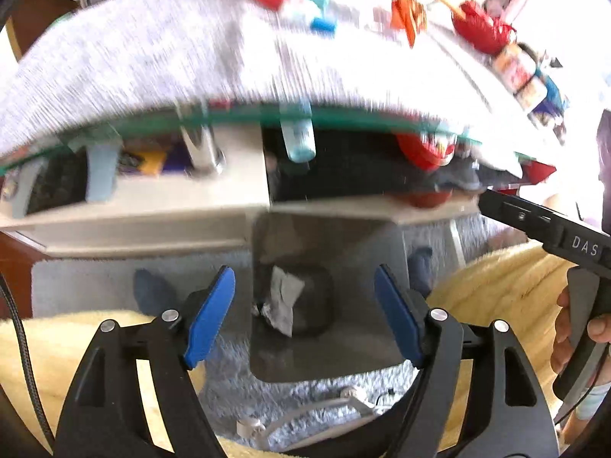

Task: Collect trash
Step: 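Lower both tools to the bin under the table and open them, then grasp the orange-gold candy wrapper with the right tool while the left tool grasps the blue-capped tube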

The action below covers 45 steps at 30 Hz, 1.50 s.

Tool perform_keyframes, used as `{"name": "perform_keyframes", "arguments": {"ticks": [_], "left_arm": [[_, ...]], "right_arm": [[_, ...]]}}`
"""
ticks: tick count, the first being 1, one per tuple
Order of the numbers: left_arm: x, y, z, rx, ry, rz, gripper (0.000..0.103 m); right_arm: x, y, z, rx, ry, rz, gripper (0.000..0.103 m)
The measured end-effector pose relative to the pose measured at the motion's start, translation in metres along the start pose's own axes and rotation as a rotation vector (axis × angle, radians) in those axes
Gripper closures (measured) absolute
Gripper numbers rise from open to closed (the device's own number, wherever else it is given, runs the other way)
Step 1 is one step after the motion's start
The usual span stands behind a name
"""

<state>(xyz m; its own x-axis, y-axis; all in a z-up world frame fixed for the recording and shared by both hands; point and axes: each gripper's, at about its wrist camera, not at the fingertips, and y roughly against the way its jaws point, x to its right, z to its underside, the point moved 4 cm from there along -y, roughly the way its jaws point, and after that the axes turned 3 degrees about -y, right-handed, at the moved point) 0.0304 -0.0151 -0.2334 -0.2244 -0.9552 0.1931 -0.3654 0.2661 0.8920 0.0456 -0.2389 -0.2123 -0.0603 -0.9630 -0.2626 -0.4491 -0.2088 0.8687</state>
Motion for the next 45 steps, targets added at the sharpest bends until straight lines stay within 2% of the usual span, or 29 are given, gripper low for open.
{"name": "perform_keyframes", "arguments": {"ticks": [2,7,11,22,30,32,34,37,45], "left_arm": [[0.0,0.015,-0.01,0.043,0.003,0.001,0.031],[0.004,0.037,-0.031,0.114,-0.004,0.007,0.029],[0.009,0.04,-0.049,0.145,-0.023,0.013,0.029],[0.001,0.0,-0.111,0.142,-0.018,-0.003,0.029],[-0.004,-0.031,-0.159,0.148,-0.043,-0.03,0.03],[-0.002,-0.04,-0.167,0.137,-0.056,-0.028,0.033],[0.0,-0.046,-0.173,0.131,-0.061,-0.03,0.035],[0.001,-0.052,-0.181,0.135,-0.069,-0.04,0.035],[0.005,-0.062,-0.196,0.146,-0.097,-0.036,0.038]], "right_arm": [[0.0,0.013,-0.008,0.043,-0.001,0.004,0.006],[-0.001,0.037,-0.035,0.132,0.003,0.012,0.006],[-0.002,0.04,-0.055,0.165,0.01,0.012,0.006],[-0.001,0.004,-0.123,0.19,0.012,0.025,0.006],[-0.002,-0.03,-0.163,0.184,0.008,-0.006,0.007],[-0.005,-0.037,-0.172,0.184,0.011,-0.018,0.014],[-0.007,-0.041,-0.179,0.188,0.015,-0.019,0.014],[-0.007,-0.045,-0.192,0.204,0.022,-0.01,0.026],[-0.005,-0.059,-0.224,0.216,0.033,0.004,0.035]]}}
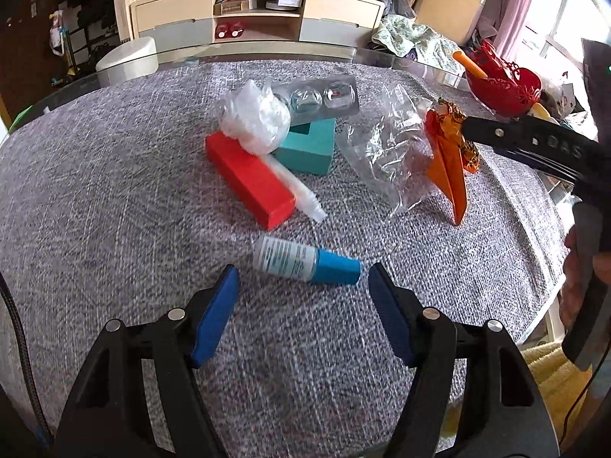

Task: Collect trash
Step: 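Grasp the orange-gold candy wrapper with the right tool while the left tool grasps the blue-capped tube, then lower both tools into the bin and release the wrapper and tube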

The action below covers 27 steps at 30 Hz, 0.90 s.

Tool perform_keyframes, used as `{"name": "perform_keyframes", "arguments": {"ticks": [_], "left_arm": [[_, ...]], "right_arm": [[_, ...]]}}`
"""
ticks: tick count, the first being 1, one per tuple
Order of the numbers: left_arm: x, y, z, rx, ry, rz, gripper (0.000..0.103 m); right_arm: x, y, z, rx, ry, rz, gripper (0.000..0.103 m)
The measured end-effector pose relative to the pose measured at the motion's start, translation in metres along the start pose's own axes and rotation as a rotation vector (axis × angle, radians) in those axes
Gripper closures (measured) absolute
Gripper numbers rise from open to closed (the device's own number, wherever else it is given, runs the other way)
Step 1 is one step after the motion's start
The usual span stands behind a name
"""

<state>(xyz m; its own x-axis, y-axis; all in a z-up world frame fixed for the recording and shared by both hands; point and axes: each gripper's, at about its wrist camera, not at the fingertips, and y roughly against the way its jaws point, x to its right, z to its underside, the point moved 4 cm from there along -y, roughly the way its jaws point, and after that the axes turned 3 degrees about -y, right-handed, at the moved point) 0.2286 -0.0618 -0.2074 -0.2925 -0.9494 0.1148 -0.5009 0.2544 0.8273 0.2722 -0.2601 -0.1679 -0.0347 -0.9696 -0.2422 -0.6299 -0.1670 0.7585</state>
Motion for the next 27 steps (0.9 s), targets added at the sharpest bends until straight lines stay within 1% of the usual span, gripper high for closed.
{"name": "perform_keyframes", "arguments": {"ticks": [3,6,7,8,11,16,20,22,27], "left_arm": [[0.002,-0.002,-0.003,0.007,-0.012,-0.001,0.041],[0.003,-0.004,-0.004,0.015,-0.03,-0.008,0.041],[0.005,-0.005,-0.004,0.015,-0.042,-0.014,0.042],[0.006,-0.005,-0.005,0.014,-0.052,-0.019,0.042],[0.008,-0.006,-0.005,0.017,-0.071,-0.036,0.048],[0.006,-0.004,-0.005,0.017,-0.061,-0.013,0.048],[0.001,0.002,-0.002,0.016,-0.044,-0.001,0.048],[0.002,0.01,-0.002,0.025,-0.04,-0.006,0.048],[0.007,0.044,0.0,0.056,-0.031,-0.018,0.048]], "right_arm": [[-0.001,-0.009,-0.004,-0.018,-0.002,-0.01,0.038],[-0.003,-0.017,-0.005,-0.033,0.007,-0.015,0.047],[-0.004,-0.02,-0.005,-0.041,0.01,-0.021,0.054],[-0.005,-0.021,-0.005,-0.045,0.014,-0.022,0.064],[-0.005,-0.019,-0.003,-0.036,0.023,-0.014,0.066],[-0.001,-0.005,-0.01,-0.003,0.01,-0.015,0.067],[0.0,0.017,-0.02,0.035,0.011,-0.014,0.067],[-0.001,0.029,-0.02,0.049,0.018,-0.016,0.067],[-0.006,0.059,-0.012,0.068,0.03,-0.027,0.067]]}}
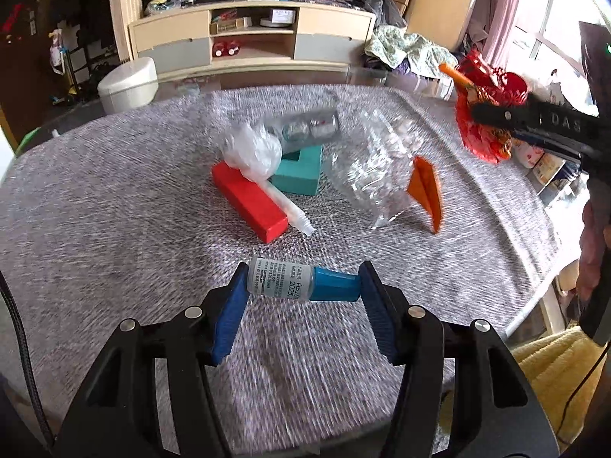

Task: Collect trash
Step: 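Lower both tools into the bin and release the wrapper and tube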

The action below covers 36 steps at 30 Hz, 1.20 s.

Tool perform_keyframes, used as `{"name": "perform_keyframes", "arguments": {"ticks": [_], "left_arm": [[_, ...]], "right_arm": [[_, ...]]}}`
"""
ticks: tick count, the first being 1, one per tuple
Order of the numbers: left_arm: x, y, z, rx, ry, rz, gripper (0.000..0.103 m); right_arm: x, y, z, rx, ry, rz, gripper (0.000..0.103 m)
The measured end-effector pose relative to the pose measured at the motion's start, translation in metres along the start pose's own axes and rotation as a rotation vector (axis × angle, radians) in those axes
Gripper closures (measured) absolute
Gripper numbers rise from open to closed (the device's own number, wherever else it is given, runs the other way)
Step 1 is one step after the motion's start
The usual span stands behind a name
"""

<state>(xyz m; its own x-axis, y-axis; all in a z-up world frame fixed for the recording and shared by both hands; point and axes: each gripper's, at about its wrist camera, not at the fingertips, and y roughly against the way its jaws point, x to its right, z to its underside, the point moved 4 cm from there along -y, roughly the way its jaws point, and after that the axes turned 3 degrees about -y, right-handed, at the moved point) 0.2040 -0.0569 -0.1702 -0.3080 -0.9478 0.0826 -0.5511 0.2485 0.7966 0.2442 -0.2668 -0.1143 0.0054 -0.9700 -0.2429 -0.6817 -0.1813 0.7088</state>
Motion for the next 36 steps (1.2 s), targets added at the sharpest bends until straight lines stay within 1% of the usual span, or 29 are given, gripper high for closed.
{"name": "perform_keyframes", "arguments": {"ticks": [6,9,13,19,23,28,32,36], "left_arm": [[0.01,0.049,0.014,0.024,0.005,-0.012,0.048],[0.018,0.072,0.026,0.036,0.005,0.001,0.048],[0.025,0.098,0.049,0.036,0.008,0.016,0.048],[0.034,0.118,0.086,0.022,0.016,0.032,0.048],[0.039,0.12,0.113,-0.004,0.022,0.043,0.048],[0.041,0.111,0.146,-0.05,0.032,0.06,0.048],[0.043,0.089,0.175,-0.121,0.054,0.085,0.048],[0.043,0.067,0.199,-0.192,0.071,0.098,0.048]], "right_arm": [[-0.011,0.05,0.026,0.006,0.018,-0.02,0.067],[-0.016,0.068,0.042,0.0,0.027,-0.03,0.067],[-0.024,0.096,0.075,-0.016,0.045,-0.058,0.067],[-0.04,0.114,0.124,-0.062,0.087,-0.074,0.067],[-0.047,0.117,0.16,-0.106,0.094,-0.093,0.067],[-0.05,0.107,0.194,-0.172,0.084,-0.093,0.067],[-0.049,0.093,0.223,-0.237,0.07,-0.081,0.067],[-0.046,0.068,0.246,-0.327,0.048,-0.078,0.066]]}}
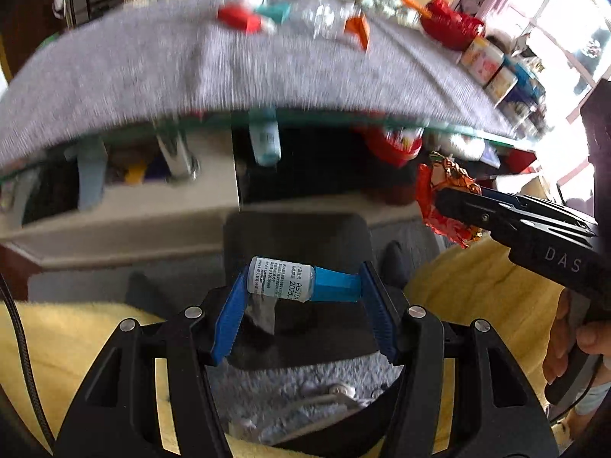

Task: Collect trash
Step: 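Lower both tools into the bin and release the wrapper and tube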

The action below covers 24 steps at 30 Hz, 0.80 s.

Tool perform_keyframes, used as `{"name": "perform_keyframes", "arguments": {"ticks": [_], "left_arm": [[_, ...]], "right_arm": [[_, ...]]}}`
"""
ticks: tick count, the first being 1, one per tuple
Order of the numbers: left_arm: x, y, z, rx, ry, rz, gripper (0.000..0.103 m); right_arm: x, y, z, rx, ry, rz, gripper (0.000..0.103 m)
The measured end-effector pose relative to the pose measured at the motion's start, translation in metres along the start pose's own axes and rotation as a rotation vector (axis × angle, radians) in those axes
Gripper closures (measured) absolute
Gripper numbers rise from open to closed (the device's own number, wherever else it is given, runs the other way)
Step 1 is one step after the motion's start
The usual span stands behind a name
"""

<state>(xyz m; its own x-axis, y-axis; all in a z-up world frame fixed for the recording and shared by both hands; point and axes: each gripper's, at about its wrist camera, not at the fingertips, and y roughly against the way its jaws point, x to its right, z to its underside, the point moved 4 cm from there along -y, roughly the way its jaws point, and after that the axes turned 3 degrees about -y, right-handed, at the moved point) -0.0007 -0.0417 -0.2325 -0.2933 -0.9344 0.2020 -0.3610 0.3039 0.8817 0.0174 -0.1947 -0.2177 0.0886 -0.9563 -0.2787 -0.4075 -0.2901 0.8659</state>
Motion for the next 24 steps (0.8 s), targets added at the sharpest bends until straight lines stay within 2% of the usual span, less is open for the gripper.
{"name": "perform_keyframes", "arguments": {"ticks": [8,15,17,19,22,24], "left_arm": [[-0.006,-0.046,0.026,-0.13,0.011,0.027,0.048],[-0.006,-0.056,0.028,-0.157,0.013,0.024,0.048],[-0.007,-0.056,0.026,-0.161,0.016,0.022,0.044],[-0.009,-0.055,0.024,-0.155,0.02,0.017,0.036],[-0.011,-0.052,0.02,-0.145,0.019,0.001,0.029],[-0.013,-0.047,0.017,-0.134,0.02,-0.01,0.021]], "right_arm": [[0.006,-0.048,0.016,-0.118,-0.024,0.001,0.066],[0.006,-0.061,0.016,-0.151,-0.039,-0.02,0.061],[0.007,-0.062,0.014,-0.152,-0.046,-0.019,0.043],[0.009,-0.06,0.011,-0.146,-0.051,-0.017,0.034],[0.012,-0.054,0.007,-0.131,-0.055,-0.005,0.032],[0.016,-0.049,0.002,-0.113,-0.058,0.01,0.026]]}}
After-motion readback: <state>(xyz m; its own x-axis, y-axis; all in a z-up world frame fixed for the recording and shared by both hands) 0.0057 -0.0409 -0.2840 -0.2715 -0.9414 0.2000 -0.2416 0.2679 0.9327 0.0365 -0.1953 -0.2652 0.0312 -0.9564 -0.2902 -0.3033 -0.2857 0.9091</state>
